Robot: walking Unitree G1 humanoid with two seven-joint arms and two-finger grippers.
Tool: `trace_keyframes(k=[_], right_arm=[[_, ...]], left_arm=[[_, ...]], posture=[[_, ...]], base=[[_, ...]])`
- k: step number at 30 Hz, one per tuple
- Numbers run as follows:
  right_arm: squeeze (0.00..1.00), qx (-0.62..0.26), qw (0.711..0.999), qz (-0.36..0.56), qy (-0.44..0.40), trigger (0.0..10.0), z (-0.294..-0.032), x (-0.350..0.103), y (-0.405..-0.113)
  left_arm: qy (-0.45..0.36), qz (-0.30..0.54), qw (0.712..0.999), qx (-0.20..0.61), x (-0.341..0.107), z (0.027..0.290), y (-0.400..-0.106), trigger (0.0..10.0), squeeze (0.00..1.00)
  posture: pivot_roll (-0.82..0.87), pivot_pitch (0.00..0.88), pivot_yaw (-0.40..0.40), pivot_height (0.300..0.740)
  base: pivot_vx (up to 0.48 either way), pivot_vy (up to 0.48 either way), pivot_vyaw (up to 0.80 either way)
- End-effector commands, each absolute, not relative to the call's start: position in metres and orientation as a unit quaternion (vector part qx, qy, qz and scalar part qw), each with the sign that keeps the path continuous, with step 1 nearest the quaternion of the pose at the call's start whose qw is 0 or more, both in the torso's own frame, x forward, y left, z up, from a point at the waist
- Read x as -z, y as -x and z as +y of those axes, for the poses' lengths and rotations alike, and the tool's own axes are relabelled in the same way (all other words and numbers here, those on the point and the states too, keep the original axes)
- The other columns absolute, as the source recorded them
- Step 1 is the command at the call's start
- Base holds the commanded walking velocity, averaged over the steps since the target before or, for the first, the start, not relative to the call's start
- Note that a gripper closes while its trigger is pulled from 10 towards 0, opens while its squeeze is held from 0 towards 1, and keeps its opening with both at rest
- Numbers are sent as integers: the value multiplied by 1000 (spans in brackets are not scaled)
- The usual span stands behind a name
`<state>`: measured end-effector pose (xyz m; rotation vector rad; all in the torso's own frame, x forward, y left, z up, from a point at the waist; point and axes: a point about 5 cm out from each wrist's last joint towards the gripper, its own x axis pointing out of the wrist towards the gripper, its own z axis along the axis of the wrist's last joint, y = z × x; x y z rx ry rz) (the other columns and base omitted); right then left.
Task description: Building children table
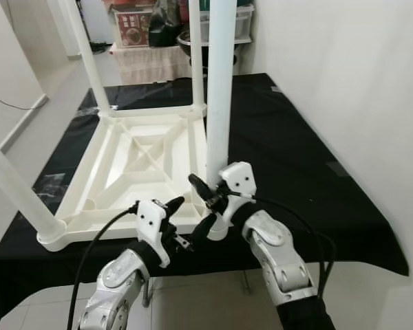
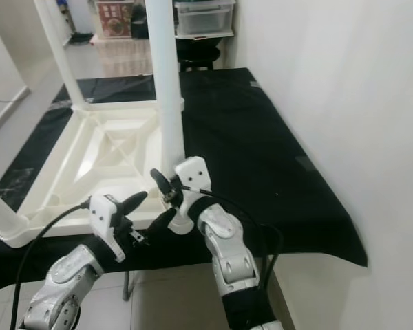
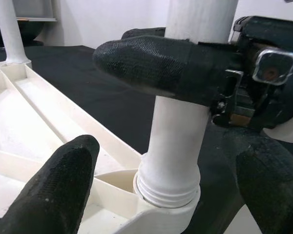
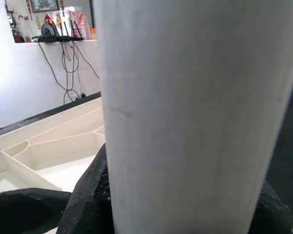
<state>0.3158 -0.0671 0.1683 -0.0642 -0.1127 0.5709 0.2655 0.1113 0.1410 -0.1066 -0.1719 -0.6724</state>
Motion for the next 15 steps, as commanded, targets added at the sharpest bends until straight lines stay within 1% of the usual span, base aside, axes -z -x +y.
trace_keyframes(k=[1,2,3,4,5,6,8,9,10,11,12,13,15], right_arm=[[0,-260,965,26,29,10000,-75,-136,-312],[1000,-282,959,21,4,10000,-74,-140,-312],[1000,-342,939,11,-2,10000,-71,-144,-312],[1000,-386,923,5,-4,10000,-70,-148,-312],[1000,-386,923,5,-4,10000,-70,-148,-312],[1000,-425,905,5,-5,10000,-71,-150,-314],[1000,-468,883,5,13,10000,-76,-154,-318],[773,-490,871,6,24,10000,-79,-156,-320],[773,-503,864,6,33,10000,-81,-158,-322],[0,-520,853,9,44,10000,-85,-161,-325],[0,-538,841,13,51,10000,-90,-165,-330],[0,-538,841,13,51,10000,-90,-165,-330],[0,-560,826,14,58,10000,-96,-174,-337]], left_arm=[[53,-78,942,322,-137,113,-266,10000,0],[54,-77,942,322,-137,113,-266,10000,0],[55,-77,941,324,-137,112,-267,10000,0],[55,-76,941,325,-136,112,-267,10000,0],[55,-76,941,325,-136,112,-267,10000,0],[56,-76,940,327,-136,111,-266,10000,0],[57,-75,940,329,-136,111,-266,10000,0],[57,-75,940,329,-136,111,-265,10000,0],[57,-74,939,330,-136,111,-265,10000,0],[57,-74,939,330,-136,110,-265,10000,0],[57,-74,939,330,-136,110,-264,10000,0],[57,-74,939,330,-136,110,-264,10000,0],[57,-74,939,331,-136,109,-263,10000,0]], posture=[[-26,89,14,740],[-22,87,15,740],[-21,86,16,740],[-21,86,16,740],[-21,86,16,740],[-20,85,20,740],[-8,88,18,740],[-8,88,18,740],[-8,88,18,740],[-1,90,14,740],[3,92,11,740],[3,92,11,740],[4,92,10,740]], base=[[0,0,0],[0,0,0],[0,0,0],[0,0,0],[0,0,0],[0,0,0],[0,0,0],[0,0,0],[0,0,0],[0,0,0],[0,0,0],[0,0,0],[0,0,0]])
